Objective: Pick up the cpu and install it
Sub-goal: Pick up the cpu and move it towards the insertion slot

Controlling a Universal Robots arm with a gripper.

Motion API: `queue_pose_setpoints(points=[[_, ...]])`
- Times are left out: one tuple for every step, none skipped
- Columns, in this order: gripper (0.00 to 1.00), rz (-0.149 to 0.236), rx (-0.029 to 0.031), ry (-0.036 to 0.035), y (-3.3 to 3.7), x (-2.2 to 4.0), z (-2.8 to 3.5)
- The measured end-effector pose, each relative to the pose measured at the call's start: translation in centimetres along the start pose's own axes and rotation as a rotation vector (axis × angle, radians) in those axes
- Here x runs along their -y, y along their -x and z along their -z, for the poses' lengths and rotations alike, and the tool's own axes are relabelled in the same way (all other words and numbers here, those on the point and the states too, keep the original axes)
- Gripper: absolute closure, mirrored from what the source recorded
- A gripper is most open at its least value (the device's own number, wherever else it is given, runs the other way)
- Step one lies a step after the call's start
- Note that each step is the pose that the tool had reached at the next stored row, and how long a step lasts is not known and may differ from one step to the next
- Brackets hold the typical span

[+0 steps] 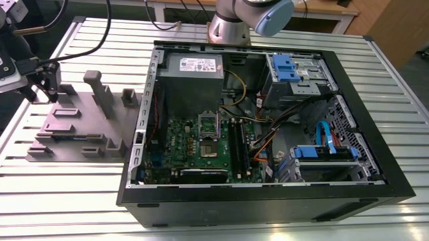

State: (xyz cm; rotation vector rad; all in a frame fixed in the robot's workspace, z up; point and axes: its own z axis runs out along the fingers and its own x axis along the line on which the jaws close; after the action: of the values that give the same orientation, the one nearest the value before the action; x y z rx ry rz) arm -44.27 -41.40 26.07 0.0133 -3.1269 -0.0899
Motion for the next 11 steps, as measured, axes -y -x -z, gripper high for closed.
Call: queue_pose_setpoints(points=[[0.53, 0.000, 0.0001, 0.0001, 0.00, 0.00, 0.04], [0.53, 0.000, 0.0003, 0.0002, 0.00, 0.00, 0.07], [0.53, 0.000, 0.0003, 0.0002, 0.00, -0.01, 0.11], [0.53, 0.000, 0.0003, 0.0002, 0.00, -0.01, 0.14], [0.53, 0.000, 0.0003, 0.0002, 0.00, -0.01, 0.15], [0.53, 0.000, 0.0003, 0.0000, 0.00, -0.01, 0.18], [0.53, 0.000, 0.0001, -0.0006, 0.00, -0.01, 0.20], [0.53, 0.000, 0.0002, -0.0007, -0.01, -0.01, 0.21], [0.53, 0.000, 0.0002, -0.0008, -0.01, -0.01, 0.22], [0.53, 0.000, 0.0002, -0.0009, -0.01, -0.01, 0.25], [0.53, 0.000, 0.0001, -0.0009, -0.01, -0.01, 0.27]])
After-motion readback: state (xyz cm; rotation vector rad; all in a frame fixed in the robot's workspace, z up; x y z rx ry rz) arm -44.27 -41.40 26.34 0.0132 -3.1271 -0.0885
